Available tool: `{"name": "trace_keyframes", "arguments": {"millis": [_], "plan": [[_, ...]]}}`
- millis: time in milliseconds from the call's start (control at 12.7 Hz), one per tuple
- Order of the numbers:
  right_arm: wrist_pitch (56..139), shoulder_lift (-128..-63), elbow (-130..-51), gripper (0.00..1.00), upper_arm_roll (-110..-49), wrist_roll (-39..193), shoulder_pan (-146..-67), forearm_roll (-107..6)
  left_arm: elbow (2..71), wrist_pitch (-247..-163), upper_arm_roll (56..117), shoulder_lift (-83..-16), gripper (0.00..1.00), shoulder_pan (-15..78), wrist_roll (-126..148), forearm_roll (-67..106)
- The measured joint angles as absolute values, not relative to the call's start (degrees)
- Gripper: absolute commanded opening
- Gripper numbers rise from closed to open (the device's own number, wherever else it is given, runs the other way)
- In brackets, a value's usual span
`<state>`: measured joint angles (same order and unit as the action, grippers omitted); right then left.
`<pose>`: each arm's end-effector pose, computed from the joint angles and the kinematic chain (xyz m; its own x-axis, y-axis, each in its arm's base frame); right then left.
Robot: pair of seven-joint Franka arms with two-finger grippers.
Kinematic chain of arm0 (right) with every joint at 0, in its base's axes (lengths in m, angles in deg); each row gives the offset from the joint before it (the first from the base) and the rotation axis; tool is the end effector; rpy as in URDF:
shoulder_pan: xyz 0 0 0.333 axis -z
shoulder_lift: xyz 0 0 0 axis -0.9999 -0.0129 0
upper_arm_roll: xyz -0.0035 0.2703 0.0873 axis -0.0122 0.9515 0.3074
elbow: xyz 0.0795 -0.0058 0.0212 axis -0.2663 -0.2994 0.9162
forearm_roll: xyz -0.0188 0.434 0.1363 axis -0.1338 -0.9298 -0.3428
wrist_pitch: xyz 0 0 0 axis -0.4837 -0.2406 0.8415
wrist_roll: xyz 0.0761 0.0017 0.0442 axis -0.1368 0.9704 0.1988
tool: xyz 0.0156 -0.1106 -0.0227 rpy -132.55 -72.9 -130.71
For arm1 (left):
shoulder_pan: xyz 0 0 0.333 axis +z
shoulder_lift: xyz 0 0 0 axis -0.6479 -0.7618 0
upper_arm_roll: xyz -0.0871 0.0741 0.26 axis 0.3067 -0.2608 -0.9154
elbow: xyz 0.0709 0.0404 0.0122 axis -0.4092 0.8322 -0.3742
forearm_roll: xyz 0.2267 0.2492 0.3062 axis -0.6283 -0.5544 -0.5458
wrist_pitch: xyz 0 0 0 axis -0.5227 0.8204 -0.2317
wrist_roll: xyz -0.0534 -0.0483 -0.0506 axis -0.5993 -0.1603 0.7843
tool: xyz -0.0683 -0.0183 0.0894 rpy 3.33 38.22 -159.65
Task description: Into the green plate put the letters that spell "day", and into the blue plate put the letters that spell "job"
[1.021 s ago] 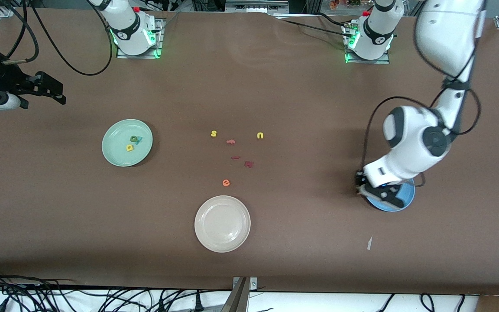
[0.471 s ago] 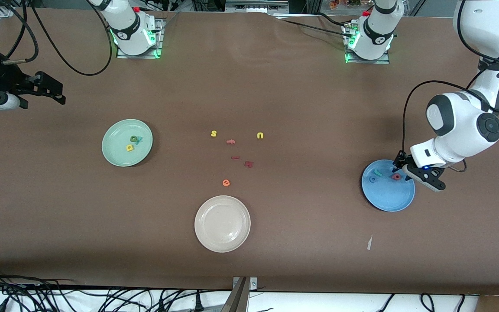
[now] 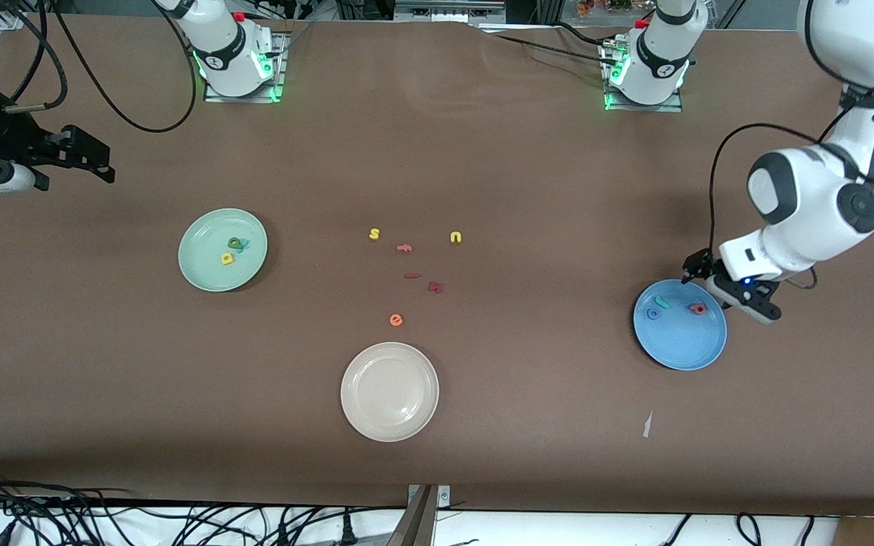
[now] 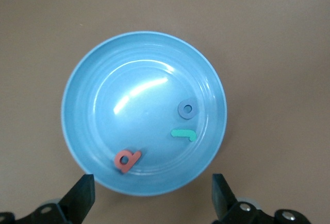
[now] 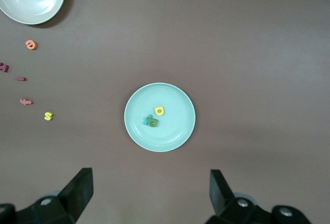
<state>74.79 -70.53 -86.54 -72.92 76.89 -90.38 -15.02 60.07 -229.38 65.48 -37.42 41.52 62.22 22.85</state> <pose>0.6118 0.0299 0.5572 0.9915 0.1290 -0.0172 0.1286 -0.9914 -0.0251 0.6088 0.0430 0.2124 0.8481 -0.5098 0.1445 -0.5205 -0.8526 0.0469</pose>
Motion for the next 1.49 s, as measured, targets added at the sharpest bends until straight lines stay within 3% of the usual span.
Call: {"name": "trace_keyframes", "arguments": {"millis": [314,628,1021,1492], "plan": [[74.79,-70.58,-86.53,1.0,-72.92,76.89,-90.37,-15.02,63.0,-226.69,65.61,-24.84,1.0,41.69,62.22,22.85],[74.78,-70.59,-86.53,1.0,-72.92,76.89,-90.37,-15.02,55.91,-208.49,65.4,-18.39,1.0,42.13,60.95,21.58],[74.78,-70.59,-86.53,1.0,-72.92,76.89,-90.37,-15.01,38.32,-183.49,67.6,-17.34,1.0,42.48,47.18,13.46],[74.78,-70.6,-86.53,1.0,-72.92,76.89,-90.39,-15.01,28.78,-172.79,70.76,-20.34,1.0,37.89,27.86,11.54]]}}
